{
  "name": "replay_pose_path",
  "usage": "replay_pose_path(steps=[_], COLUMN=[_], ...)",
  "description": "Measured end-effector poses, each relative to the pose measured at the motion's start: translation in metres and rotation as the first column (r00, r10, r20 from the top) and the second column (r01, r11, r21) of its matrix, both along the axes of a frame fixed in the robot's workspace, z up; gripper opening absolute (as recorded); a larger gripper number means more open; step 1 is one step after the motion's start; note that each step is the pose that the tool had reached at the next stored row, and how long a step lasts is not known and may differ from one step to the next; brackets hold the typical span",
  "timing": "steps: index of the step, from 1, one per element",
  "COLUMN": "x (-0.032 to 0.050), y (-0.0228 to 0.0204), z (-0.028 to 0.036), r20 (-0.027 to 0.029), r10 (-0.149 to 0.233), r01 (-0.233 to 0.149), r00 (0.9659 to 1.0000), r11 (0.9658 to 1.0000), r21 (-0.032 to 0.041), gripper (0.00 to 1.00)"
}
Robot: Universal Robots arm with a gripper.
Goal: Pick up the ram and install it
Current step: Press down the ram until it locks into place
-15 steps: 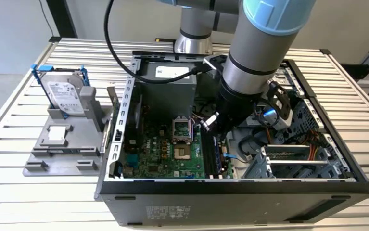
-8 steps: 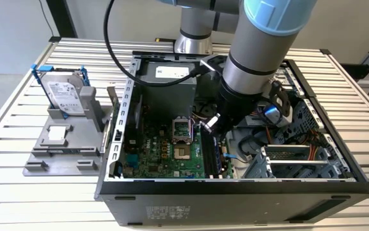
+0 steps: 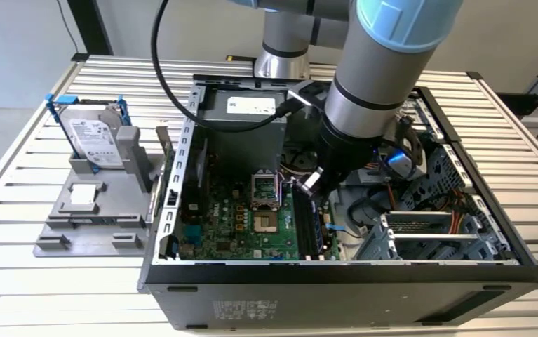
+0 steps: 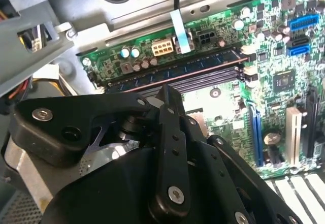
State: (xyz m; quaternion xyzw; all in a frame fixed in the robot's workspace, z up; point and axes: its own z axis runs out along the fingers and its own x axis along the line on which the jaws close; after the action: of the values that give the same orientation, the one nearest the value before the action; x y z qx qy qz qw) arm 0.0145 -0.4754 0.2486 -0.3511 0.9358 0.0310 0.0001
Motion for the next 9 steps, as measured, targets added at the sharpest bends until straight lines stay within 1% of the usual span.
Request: replay_pose_path(steps=[4,9], x=[0.0,0.0004], y=[0.0,0.0], z=[0.0,0.0001], r20=[0.0016,0.002], r10=[0.047,0.099], r01=[-0.047,-0.099], r00=[0.9989,0.9951], r11=[0.9989,0.9951], r21=[0.0029,0.0057], gripper=[0.0,0.0])
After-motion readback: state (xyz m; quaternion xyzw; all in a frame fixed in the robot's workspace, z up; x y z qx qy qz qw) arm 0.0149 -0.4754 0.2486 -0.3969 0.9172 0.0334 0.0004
